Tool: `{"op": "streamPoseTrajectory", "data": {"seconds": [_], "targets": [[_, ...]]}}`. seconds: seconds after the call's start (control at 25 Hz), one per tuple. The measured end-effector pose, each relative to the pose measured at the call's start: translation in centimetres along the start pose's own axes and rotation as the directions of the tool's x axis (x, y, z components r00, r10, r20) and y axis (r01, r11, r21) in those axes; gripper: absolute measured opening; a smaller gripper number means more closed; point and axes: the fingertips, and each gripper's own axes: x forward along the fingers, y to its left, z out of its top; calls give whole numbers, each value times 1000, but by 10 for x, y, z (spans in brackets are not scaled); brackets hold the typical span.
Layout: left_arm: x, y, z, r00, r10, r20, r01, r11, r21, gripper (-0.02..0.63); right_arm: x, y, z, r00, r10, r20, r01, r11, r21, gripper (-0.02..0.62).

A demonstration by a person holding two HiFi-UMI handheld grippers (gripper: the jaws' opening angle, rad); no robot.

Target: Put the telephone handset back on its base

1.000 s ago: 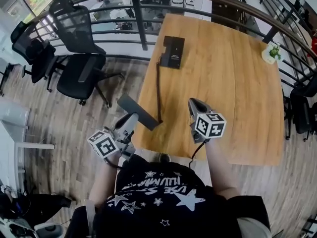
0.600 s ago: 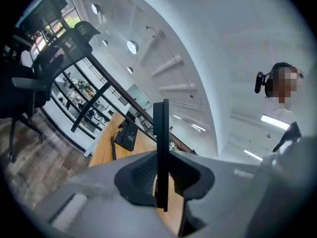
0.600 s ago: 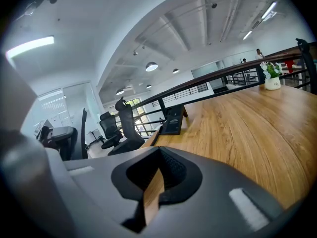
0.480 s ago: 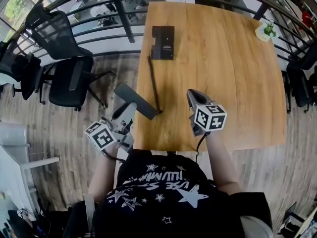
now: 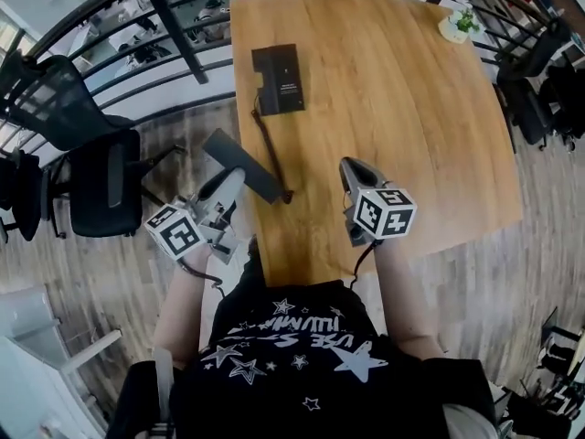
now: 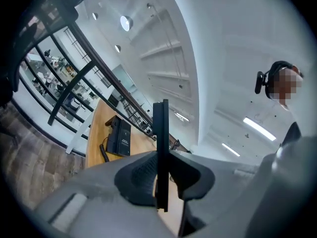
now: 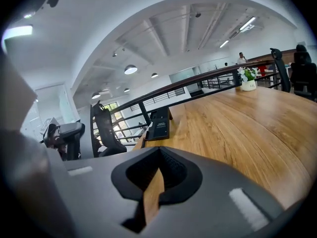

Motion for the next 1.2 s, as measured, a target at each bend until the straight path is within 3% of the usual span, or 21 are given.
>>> {"op": "streamPoseTrajectory", "data": {"seconds": [0.24,0.6,0.8,1.2], "targets": [[19,34,24,996,-78,-48,78,997,-7,75,11,1,0,995,-98,23,98,995,19,0],[63,66,52,975,-169,-146,172,985,9,75,27,0,11,982,-181,54,179,983,43,0],[76,81,74,953,-220,-211,230,973,23,75,40,16,14,974,-220,61,216,974,64,0],[135,99,77,907,-245,-343,273,961,37,75,50,-7,24,969,-239,54,234,968,87,0]]}}
